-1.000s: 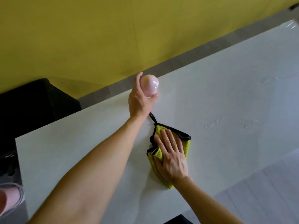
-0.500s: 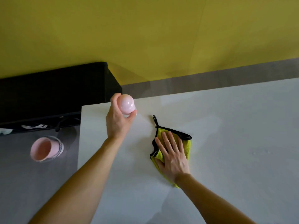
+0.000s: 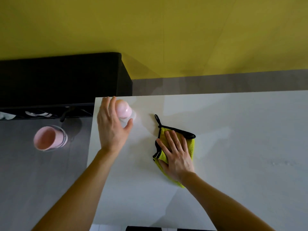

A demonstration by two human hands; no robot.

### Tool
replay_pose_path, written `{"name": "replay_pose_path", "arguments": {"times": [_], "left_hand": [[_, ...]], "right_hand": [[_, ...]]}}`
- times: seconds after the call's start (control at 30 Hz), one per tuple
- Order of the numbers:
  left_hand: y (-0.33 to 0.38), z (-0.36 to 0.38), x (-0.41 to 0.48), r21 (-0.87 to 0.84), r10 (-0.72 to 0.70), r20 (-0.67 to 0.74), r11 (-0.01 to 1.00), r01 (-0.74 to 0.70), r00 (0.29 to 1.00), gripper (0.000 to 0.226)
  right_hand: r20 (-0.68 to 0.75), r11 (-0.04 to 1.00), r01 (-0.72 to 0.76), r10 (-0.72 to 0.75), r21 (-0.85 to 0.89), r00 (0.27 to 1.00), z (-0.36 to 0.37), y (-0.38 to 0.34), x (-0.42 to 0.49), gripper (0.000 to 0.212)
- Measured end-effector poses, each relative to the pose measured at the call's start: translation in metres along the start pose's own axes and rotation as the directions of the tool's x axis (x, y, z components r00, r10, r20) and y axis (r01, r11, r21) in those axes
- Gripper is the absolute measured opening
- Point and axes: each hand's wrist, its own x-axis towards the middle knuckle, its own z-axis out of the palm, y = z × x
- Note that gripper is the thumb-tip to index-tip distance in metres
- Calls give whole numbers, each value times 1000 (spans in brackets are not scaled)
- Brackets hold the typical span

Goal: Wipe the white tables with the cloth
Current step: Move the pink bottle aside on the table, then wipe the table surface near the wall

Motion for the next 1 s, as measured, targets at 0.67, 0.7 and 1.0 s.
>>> {"name": "replay_pose_path", "arguments": {"times": [0.67, 0.7, 1.0], "left_hand": [[58, 82, -4, 252, 55, 774, 887, -387, 631, 171], [59, 82, -4, 262, 43, 776, 886, -383, 630, 170], [58, 78, -7, 249, 49, 778, 892, -378, 626, 170]], "right_hand": [[-141, 964, -265, 260, -13, 955, -50, 98, 121, 82], [-130, 985, -171, 169, -12, 977, -47, 81, 136, 81], [-148, 964, -265, 264, 15, 953, -96, 237, 61, 92]]}}
